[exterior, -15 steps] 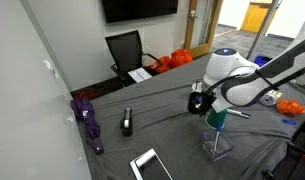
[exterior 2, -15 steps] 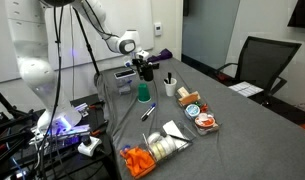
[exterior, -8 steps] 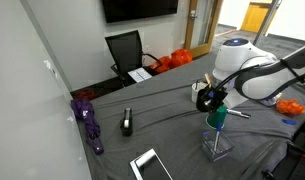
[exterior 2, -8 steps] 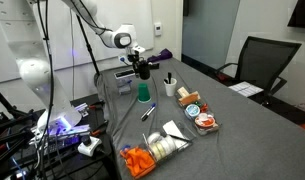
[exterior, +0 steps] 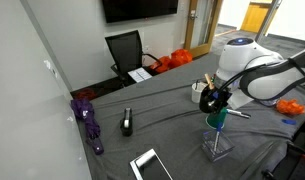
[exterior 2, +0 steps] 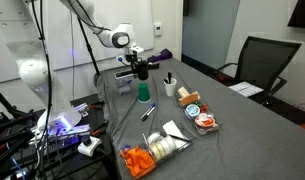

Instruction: Move the black cup to the right

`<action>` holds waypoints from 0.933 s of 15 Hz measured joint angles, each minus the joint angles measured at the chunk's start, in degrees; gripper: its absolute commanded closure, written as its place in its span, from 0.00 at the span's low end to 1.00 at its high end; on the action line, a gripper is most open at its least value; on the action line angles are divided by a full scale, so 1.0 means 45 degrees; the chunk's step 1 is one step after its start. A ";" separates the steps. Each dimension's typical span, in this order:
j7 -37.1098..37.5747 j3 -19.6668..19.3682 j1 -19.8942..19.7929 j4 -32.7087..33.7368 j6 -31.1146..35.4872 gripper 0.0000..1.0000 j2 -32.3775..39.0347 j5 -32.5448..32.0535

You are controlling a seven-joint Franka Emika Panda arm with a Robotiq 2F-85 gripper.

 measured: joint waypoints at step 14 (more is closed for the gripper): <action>-0.0457 0.0212 -0.0575 -0.2047 0.1037 0.95 -0.1515 0.0026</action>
